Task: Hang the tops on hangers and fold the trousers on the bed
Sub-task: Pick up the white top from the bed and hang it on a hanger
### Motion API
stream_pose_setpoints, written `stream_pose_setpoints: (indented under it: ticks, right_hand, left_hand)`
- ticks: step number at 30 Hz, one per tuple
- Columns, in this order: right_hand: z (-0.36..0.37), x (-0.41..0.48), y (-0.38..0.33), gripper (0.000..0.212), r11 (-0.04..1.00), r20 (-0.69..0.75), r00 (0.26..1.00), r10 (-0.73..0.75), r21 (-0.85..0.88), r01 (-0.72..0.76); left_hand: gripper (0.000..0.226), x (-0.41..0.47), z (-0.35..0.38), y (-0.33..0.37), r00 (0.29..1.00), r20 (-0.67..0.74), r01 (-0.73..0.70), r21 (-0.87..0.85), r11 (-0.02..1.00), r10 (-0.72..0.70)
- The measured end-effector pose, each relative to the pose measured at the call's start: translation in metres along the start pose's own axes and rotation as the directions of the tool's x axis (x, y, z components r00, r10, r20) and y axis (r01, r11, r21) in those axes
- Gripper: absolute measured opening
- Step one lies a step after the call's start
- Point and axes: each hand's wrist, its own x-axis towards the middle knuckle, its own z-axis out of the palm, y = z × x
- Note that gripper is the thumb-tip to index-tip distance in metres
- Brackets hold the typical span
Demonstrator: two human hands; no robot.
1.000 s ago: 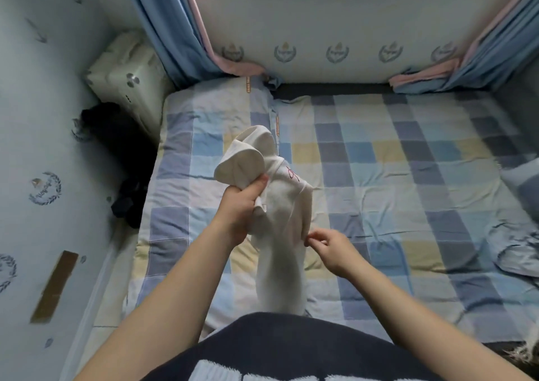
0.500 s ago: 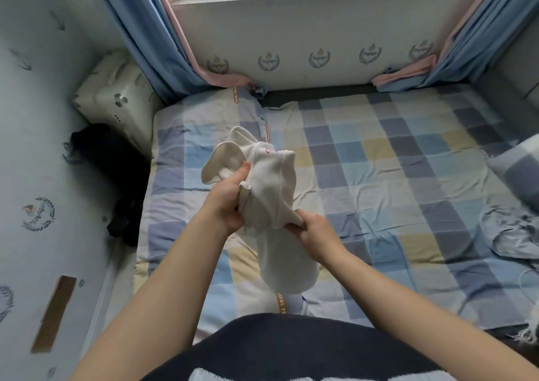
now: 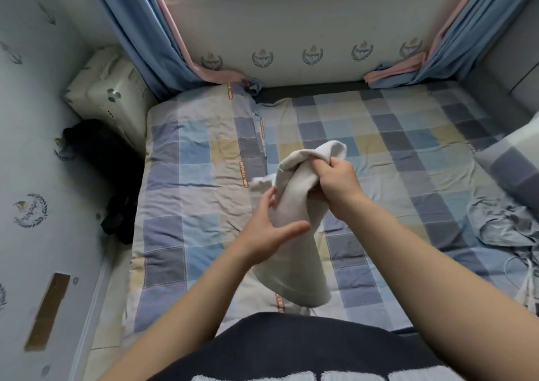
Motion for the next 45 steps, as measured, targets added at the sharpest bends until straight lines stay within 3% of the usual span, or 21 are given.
stream_pose_setpoints:
  ticks: [1, 3, 4, 6, 9, 13, 16, 18, 21, 25, 29, 32, 34, 38, 41, 45]
  right_hand:
    - [0.0, -0.002, -0.005, 0.017, 0.996, 0.001, 0.999, 0.042, 0.079, -0.042]
    - [-0.003, -0.007, -0.011, 0.016, 0.967, 0.02, 0.995, 0.097, 0.233, -0.099]
    - [-0.007, -0.011, -0.011, 0.017, 0.946, 0.054, 0.993, 0.109, 0.301, -0.12]
    - [-0.019, -0.022, -0.006, 0.019, 0.932, 0.158, 0.984, 0.087, 0.336, -0.137]
    - [-0.041, -0.045, 0.012, 0.022, 1.0, 0.289, 0.957, 0.006, 0.023, -0.013]
    - [-0.063, -0.079, 0.046, 0.082, 0.917, 0.584, 0.808, 0.082, -0.363, 0.169]
    - [-0.062, -0.098, 0.067, 0.114, 0.827, 0.65, 0.753, 0.1, -0.475, 0.3]
    - [-0.056, -0.105, 0.078, 0.103, 0.794, 0.602, 0.799, -0.004, -0.483, 0.368]
    - [-0.057, -0.103, 0.077, 0.043, 0.723, 0.435, 0.875, -0.211, -0.533, 0.439]
    - [-0.064, -0.094, 0.058, 0.012, 0.705, 0.386, 0.867, -0.316, -0.516, 0.487]
    - [-0.058, -0.084, 0.027, 0.012, 0.749, 0.317, 0.866, -0.388, -0.439, 0.496]
    - [-0.052, -0.075, 0.008, 0.024, 0.74, 0.339, 0.86, -0.382, -0.445, 0.504]
    - [-0.049, -0.072, -0.002, 0.035, 0.77, 0.351, 0.863, -0.364, -0.408, 0.491]
    - [-0.05, -0.068, -0.008, 0.047, 0.799, 0.4, 0.856, -0.327, -0.367, 0.477]
    - [-0.06, -0.063, -0.003, 0.044, 0.782, 0.397, 0.866, -0.305, -0.414, 0.465]
    - [-0.075, -0.052, 0.001, 0.031, 0.639, 0.327, 0.918, -0.225, -0.662, 0.392]
  left_hand:
    - [0.107, 0.0, 0.007, -0.002, 1.0, -0.026, -0.015, 0.082, 0.997, 0.017]
    - [0.062, 0.006, 0.013, -0.003, 0.988, -0.142, -0.033, 0.212, 0.977, 0.064]
    - [0.039, 0.011, 0.013, -0.002, 0.976, -0.201, -0.038, 0.22, 0.975, 0.084]
    - [0.016, 0.017, 0.009, -0.001, 0.959, -0.273, -0.049, 0.085, 0.995, 0.071]
    - [0.016, 0.02, 0.001, 0.006, 0.937, -0.347, -0.018, -0.169, 0.985, -0.043]
    - [0.015, 0.021, -0.001, 0.021, 0.931, -0.318, 0.044, -0.394, 0.918, -0.181]
    - [0.015, 0.02, 0.0, 0.022, 0.93, -0.287, 0.066, -0.481, 0.874, -0.228]
    - [0.02, 0.019, -0.001, 0.021, 0.929, -0.255, 0.105, -0.517, 0.85, -0.27]
    - [0.024, 0.019, -0.01, 0.017, 0.908, -0.251, 0.154, -0.543, 0.826, -0.335]
    - [0.026, 0.02, -0.026, 0.011, 0.889, -0.325, 0.165, -0.432, 0.887, -0.323]
    - [0.041, 0.013, -0.027, 0.013, 0.917, -0.346, 0.093, -0.294, 0.951, -0.197]
    - [0.056, 0.002, -0.025, 0.016, 0.989, -0.145, -0.042, -0.225, 0.974, 0.01]
    - [0.057, -0.003, -0.02, 0.013, 0.994, -0.063, -0.099, -0.174, 0.98, 0.089]
    - [0.004, 0.004, -0.009, 0.002, 0.942, -0.323, -0.11, -0.051, 0.993, 0.088]
    - [0.02, 0.007, -0.009, 0.0, 0.91, -0.405, -0.113, -0.04, 0.993, 0.087]
    - [0.022, 0.002, -0.01, 0.014, 0.933, -0.338, -0.141, -0.026, 0.99, 0.124]
